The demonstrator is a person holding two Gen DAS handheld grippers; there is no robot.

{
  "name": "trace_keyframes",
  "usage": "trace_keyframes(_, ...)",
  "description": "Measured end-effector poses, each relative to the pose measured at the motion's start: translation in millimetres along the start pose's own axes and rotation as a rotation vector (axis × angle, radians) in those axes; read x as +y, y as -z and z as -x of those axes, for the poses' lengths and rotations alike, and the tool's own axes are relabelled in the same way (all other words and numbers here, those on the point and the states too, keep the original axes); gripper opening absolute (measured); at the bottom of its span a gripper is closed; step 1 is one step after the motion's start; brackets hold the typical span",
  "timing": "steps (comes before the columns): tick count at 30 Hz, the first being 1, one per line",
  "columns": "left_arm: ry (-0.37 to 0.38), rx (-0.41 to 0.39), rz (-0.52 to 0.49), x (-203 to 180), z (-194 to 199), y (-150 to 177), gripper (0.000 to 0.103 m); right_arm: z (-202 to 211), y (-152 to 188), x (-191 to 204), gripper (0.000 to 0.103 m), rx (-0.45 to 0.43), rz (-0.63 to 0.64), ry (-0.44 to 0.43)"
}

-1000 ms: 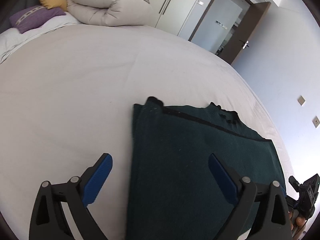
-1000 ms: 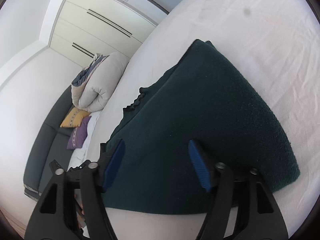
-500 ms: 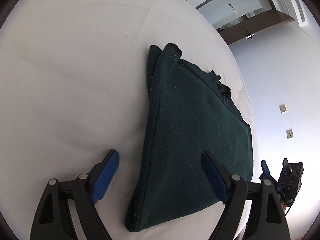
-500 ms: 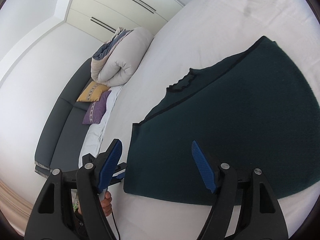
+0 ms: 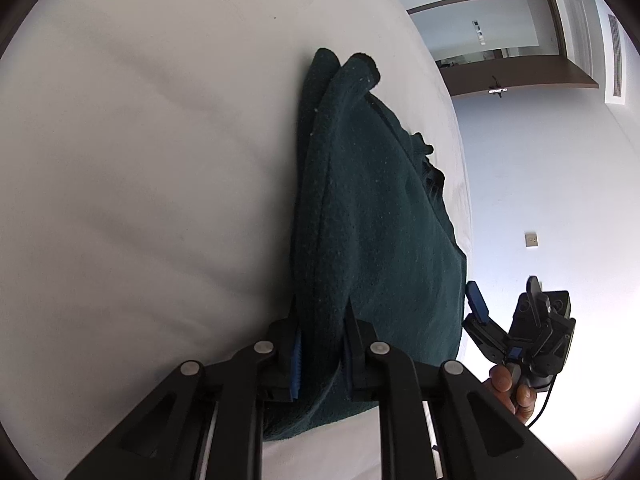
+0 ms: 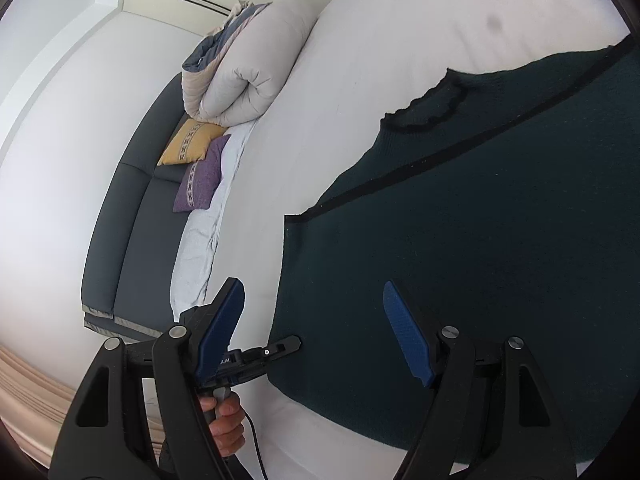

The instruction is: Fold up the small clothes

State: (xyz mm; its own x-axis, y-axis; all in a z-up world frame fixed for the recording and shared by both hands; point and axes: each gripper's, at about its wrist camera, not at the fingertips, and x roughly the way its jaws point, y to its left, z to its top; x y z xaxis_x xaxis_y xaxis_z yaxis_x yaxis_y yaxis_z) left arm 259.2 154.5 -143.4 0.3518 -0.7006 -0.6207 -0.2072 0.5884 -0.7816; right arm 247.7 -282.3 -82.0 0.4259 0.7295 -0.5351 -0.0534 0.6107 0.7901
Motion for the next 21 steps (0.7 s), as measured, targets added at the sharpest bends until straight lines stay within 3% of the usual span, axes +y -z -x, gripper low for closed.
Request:
trace_keyframes(4,0.011,-0.028,-0.003,-3.2,7.0,0.8,0.014,-41.0,-9.0,-5.1,0.072,0.080,0.006,0.021)
trace_keyframes(7,-0.004,-0.045,-0.030,-11.6,16.3,3.2,0.014,-70.8,-8.0,-24.9,0.071,0.152,0.001,0.095)
trace_keyframes(11,-0.032,-0.066,-0.111,-49.0,19.8,3.5,0.013,-62.7,-11.6,-38.1,0.071,0.120,-0.049,-0.010)
trace_keyframes(15,-0.043,-0.068,-0.238,-111.8,9.1,9.4,0.013,-34.0,-20.5,-57.0,0.071,0.117,-0.125,-0.132)
trace_keyframes(21,-0.020,0.001,-0.412,-212.1,-60.8,39.3,0.013,43.5,-48.5,-102.1,0.072,0.012,-0.235,-0.272)
